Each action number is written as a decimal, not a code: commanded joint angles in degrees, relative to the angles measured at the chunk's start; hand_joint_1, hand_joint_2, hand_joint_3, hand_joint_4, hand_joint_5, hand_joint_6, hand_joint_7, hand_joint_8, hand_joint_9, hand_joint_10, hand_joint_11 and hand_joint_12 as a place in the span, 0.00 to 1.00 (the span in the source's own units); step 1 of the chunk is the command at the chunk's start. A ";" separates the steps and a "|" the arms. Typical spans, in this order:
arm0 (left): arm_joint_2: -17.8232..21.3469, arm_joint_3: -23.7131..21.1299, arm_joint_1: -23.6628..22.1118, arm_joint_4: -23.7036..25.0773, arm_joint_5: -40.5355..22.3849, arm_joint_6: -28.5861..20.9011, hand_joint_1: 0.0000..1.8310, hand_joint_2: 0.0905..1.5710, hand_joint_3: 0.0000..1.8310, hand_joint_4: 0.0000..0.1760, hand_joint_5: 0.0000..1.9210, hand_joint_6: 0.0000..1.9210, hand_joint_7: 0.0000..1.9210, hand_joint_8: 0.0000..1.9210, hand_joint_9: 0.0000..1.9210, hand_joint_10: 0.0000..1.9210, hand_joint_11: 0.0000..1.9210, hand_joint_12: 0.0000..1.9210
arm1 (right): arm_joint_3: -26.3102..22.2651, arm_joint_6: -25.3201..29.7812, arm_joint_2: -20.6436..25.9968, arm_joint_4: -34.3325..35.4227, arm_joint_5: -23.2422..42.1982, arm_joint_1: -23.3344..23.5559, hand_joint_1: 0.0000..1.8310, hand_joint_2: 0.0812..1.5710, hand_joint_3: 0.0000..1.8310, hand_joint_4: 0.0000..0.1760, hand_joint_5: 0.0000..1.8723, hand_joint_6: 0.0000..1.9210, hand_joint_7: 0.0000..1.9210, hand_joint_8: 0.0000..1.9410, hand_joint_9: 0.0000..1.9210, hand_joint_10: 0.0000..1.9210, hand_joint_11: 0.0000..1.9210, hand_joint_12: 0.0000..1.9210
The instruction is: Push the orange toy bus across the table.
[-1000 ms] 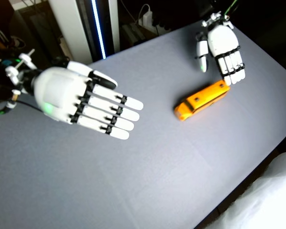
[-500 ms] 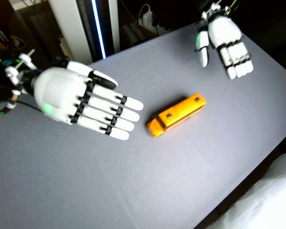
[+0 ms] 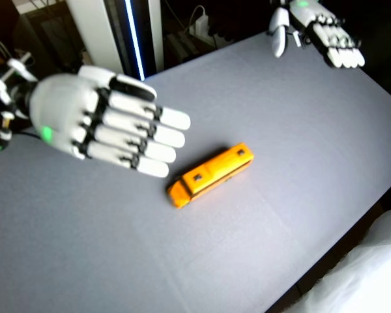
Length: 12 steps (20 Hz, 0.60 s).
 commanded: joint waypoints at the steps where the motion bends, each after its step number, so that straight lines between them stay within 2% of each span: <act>1: 0.37 -0.41 -0.14 2.07 -8.02 0.00 0.00 0.84 0.00 0.00 0.06 0.00 0.06 0.00 0.05 0.00 0.04 0.02 | -0.13 -0.18 0.35 0.84 8.73 0.26 0.32 0.90 0.00 0.00 0.10 0.00 0.08 0.00 0.04 0.00 0.02 0.01; 2: 0.37 -0.60 0.36 2.11 -8.12 -0.01 0.00 0.89 0.01 0.00 0.01 0.00 0.01 0.00 0.01 0.00 0.01 0.01 | -0.25 -0.24 0.40 0.84 9.11 0.16 0.36 0.92 0.00 0.00 0.09 0.00 0.08 0.00 0.04 0.00 0.03 0.01; 3: 0.37 -0.77 0.99 2.09 -8.29 -0.22 0.00 0.91 0.01 0.00 0.00 0.00 0.00 0.00 0.00 0.00 0.00 0.00 | -0.32 -0.29 0.41 1.04 9.14 0.05 0.38 0.91 0.00 0.00 0.10 0.00 0.08 0.00 0.05 0.00 0.03 0.01; 12: 0.51 -1.33 2.25 2.46 -11.25 -1.45 0.00 0.92 0.00 0.00 0.01 0.00 0.00 0.00 0.00 0.00 0.00 0.00 | -0.82 -0.85 0.41 2.01 10.29 -0.72 0.40 0.91 0.00 0.00 0.11 0.00 0.08 0.00 0.05 0.00 0.03 0.01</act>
